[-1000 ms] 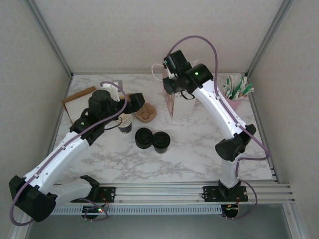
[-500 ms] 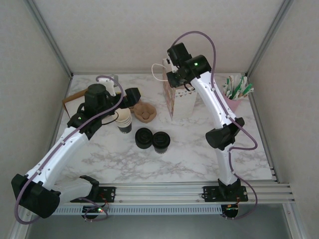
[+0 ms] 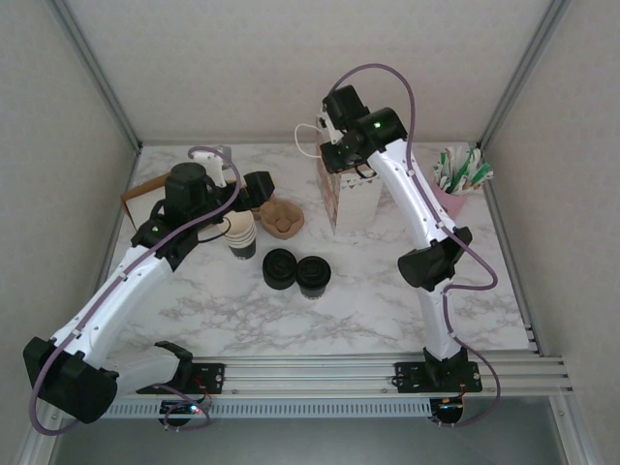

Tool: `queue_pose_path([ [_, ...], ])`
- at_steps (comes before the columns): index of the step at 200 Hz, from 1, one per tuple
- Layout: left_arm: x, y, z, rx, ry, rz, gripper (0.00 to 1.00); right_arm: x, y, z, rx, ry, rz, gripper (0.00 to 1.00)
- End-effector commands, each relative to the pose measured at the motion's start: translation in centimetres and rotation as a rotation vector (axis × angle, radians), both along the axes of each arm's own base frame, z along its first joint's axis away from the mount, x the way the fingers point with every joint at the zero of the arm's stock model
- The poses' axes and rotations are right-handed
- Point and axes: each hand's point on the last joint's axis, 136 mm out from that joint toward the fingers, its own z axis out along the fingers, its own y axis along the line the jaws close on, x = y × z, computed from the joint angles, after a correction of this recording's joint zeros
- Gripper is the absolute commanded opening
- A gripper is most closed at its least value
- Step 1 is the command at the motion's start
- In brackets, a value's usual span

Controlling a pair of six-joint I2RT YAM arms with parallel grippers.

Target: Pack the takeout coffee

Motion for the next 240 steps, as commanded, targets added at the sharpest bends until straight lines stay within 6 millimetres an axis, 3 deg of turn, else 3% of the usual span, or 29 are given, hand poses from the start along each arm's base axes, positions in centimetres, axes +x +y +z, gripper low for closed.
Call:
queue_pose_path([
  [1, -0.1, 0.0, 1.1, -0.011, -0.021, -0.011, 1.00, 0.3, 0.4, -0.9, 0.009, 0.027, 0.017, 0.32],
  [34, -0.1, -0.1, 0.9, -0.013, -0.016, -0.017, 1.00, 0.3, 0.6, -1.3, 0.010, 0.037, 0.020, 0.31],
  [72, -0.1, -0.1, 0.7, -0.017, -0.016, -0.018, 1.00, 0.1, 0.0, -0.6, 0.002, 0.025, -0.001, 0.18],
  [103, -0.2, -0.2, 0.5, -0.017, -0.014, -0.025, 1.00, -0.2, -1.2, 0.0, -0.036, 0.007, -0.034, 0.06],
  [136, -0.1, -0.5, 0.2, -0.023, -0.011, -0.036, 1.00, -1.1, -3.2, 0.9, -0.118, -0.018, -0.077, 0.02],
  [180, 0.3, -1.0, -0.4, -0.035, 0.002, -0.053, 1.00, -4.1, -6.4, 1.7, -0.201, -0.025, -0.155, 0.00],
  [240, 0.4, -1.4, -1.2, -0.049, 0.018, -0.068, 1.00, -11.0, -10.4, -0.1, -0.285, 0.011, -0.234, 0.00],
])
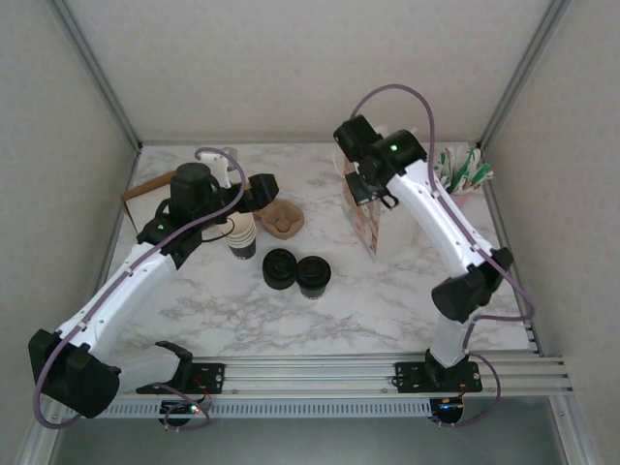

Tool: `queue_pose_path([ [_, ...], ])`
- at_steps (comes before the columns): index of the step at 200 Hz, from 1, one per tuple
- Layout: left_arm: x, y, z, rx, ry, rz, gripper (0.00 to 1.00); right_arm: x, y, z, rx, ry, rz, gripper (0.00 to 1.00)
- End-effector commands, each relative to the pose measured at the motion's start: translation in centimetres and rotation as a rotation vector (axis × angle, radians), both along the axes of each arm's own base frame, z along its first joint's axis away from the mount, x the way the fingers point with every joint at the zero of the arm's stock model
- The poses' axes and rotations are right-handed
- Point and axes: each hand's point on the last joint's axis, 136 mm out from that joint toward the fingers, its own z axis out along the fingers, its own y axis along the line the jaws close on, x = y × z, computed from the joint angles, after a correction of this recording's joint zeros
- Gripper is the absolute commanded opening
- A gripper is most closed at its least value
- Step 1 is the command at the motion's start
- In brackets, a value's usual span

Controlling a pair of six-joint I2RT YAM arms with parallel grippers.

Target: Pack the takeout coffee

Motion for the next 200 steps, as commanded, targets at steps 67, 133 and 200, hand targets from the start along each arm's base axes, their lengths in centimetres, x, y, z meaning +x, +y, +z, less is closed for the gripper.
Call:
queue_pose_path([
  [67, 0.0, -0.5, -0.9, -0.044, 0.012, -0.024, 1.00, -8.3, -4.2, -1.8, 0.035, 0.002, -0.087, 0.00],
  [133, -0.6, -0.3, -1.8, -0.057, 0.030, -0.008, 1.00, -10.5, -4.9, -2.6, 0.096, 0.000, -0.067, 0.05],
  [200, -0.1, -0.1, -1.8, -0.046, 0.040, 0.010, 1.00, -11.1, -5.3, -0.2, 0.155, -0.050, -0.066, 0.39],
])
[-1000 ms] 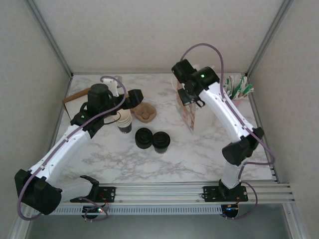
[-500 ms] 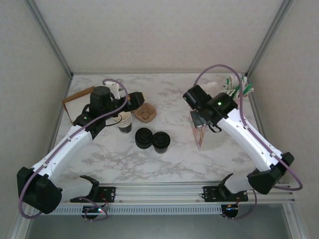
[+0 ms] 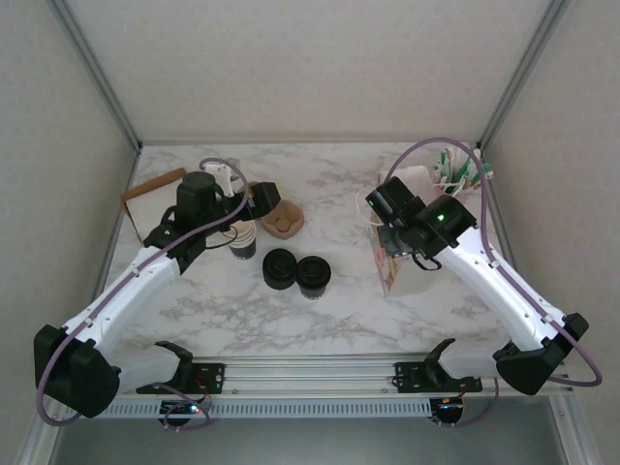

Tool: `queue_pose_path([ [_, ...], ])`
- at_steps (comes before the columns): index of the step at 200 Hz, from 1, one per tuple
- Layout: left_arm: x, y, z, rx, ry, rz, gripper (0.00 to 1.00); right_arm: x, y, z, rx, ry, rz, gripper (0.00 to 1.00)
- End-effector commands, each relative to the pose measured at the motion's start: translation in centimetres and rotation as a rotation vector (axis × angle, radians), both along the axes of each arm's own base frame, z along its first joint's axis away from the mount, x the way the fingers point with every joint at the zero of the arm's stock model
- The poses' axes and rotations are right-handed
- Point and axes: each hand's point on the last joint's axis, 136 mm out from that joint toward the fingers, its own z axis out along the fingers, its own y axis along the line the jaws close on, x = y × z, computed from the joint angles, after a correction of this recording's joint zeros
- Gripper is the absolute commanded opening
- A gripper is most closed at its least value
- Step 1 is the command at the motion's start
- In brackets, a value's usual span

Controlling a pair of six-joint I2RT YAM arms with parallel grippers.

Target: Pack the takeout coffee

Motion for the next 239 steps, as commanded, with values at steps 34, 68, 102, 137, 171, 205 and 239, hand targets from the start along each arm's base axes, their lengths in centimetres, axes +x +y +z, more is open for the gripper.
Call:
queue_pose_path([
  [34, 1.0, 0.7, 1.9, 0.019, -0.031, 0.038, 1.00, -1.7, -0.1, 5.0, 0.163, -0.098, 0.024, 0.57],
  [68, 2.3, 2.0, 2.4, 0.014, -0.043, 0.085, 1.00, -2.6, 2.2, 8.5, 0.348, -0.138, 0.117, 0.73],
  [102, 4.4, 4.2, 2.9, -0.003, -0.047, 0.150, 1.00, -3.4, 6.6, 11.4, 0.511, -0.128, 0.265, 0.77],
  [137, 7.2, 7.4, 2.3, -0.069, -0.008, 0.213, 1.00, -3.5, 12.1, 12.7, 0.570, -0.080, 0.418, 0.79],
  [171, 10.6, 10.3, -0.3, -0.125, 0.051, 0.273, 1.00, -2.4, 18.1, 11.7, 0.540, -0.022, 0.515, 0.79],
  [205, 15.1, 11.8, -4.7, -0.124, 0.141, 0.297, 1.00, -0.2, 22.6, 8.7, 0.483, 0.045, 0.528, 0.77],
  [239, 19.4, 11.4, -9.6, -0.137, 0.245, 0.265, 1.00, 2.6, 24.2, 5.3, 0.385, 0.073, 0.468, 0.77],
])
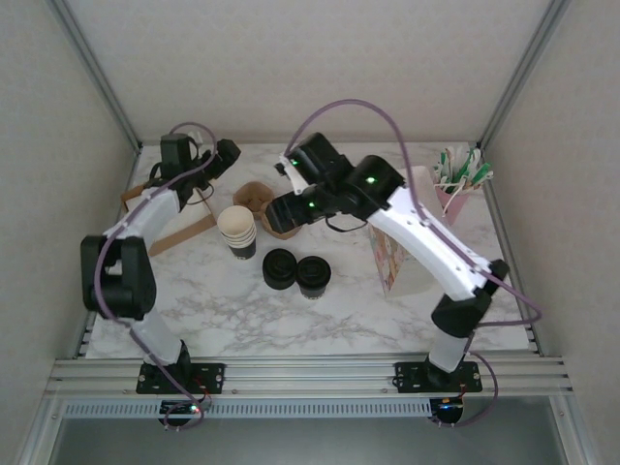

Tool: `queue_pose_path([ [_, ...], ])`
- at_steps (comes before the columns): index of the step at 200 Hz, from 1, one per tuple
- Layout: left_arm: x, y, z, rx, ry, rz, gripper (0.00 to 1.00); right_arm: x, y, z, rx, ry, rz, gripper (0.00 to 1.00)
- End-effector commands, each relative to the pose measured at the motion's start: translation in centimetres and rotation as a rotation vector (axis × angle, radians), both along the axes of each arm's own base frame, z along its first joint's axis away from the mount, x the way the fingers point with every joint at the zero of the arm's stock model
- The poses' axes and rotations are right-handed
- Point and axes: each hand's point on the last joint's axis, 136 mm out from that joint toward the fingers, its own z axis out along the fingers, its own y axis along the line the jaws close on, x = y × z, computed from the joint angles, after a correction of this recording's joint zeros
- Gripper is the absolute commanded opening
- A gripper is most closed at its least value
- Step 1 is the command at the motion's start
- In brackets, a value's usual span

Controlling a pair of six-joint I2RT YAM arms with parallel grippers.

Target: Pack the takeout coffee

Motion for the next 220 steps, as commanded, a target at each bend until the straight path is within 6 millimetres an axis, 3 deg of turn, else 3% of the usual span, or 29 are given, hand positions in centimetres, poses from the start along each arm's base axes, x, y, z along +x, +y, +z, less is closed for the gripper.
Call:
queue_pose_path([
  [1, 2.5, -0.7, -1.5, -0.050, 0.019, -0.046, 1.00, 1.0, 0.4, -0.9, -0.055, -0.012, -0.014, 0.77],
  [39, 4.9, -1.3, -5.6, -0.079, 0.087, -0.074, 1.00, 3.1, 0.6, -4.5, -0.120, 0.050, -0.070, 0.78],
  [72, 5.0, -2.5, -7.9, -0.103, 0.123, -0.109, 1.00, 4.7, 0.2, -6.2, -0.129, 0.089, -0.115, 0.81],
  [134, 3.6, -6.7, -8.6, -0.139, 0.128, -0.196, 1.00, 6.4, -0.8, -8.1, -0.156, 0.129, -0.185, 0.83],
  [220, 4.0, -13.0, -8.5, -0.175, 0.114, -0.307, 1.00, 8.1, -1.8, -10.1, -0.201, 0.135, -0.218, 0.80],
])
